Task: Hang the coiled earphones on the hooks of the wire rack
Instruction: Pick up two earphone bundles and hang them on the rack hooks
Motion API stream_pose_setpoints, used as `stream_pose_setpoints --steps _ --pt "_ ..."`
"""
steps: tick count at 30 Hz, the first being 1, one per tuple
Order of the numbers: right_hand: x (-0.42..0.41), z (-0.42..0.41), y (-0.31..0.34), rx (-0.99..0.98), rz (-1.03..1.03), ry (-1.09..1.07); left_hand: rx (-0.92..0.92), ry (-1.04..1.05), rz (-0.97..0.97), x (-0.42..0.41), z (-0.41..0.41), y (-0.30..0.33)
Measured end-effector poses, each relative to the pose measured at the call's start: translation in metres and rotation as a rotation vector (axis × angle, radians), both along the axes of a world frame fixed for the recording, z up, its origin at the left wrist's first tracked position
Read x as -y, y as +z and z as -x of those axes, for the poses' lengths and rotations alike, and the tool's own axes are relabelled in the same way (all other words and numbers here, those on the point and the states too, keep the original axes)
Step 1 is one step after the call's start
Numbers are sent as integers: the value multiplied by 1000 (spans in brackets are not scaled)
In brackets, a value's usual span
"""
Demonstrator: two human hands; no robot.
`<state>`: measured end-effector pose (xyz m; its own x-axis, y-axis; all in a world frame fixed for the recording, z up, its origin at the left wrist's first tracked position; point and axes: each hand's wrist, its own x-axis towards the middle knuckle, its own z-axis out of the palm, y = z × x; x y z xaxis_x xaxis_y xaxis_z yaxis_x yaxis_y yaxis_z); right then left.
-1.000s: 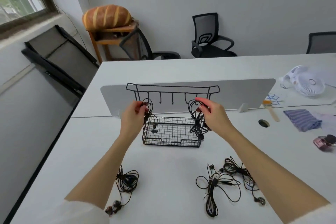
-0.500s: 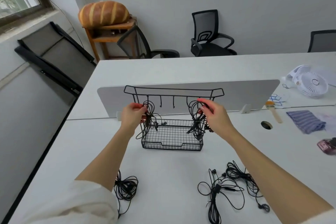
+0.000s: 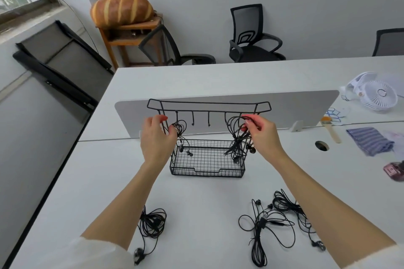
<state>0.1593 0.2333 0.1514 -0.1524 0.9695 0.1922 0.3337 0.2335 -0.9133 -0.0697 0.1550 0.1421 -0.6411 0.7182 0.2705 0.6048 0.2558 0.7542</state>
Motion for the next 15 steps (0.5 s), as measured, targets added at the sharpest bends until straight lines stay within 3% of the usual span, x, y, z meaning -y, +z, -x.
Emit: stream_pose_setpoints --steps 4,8,11,15 --pt "-2 7 0 49 -71 -96 -283 -43 -143 -3 -13 8" --pt "-8 10 1 -25 -46 -167 -509 -210 -27 -15 -24 14" --pt "-15 12 1 -28 -59 -153 -534 -322 107 -25 -26 11" --pt "-20 11 -2 -6 -70 -175 -489 -343 60 -28 -26 7"
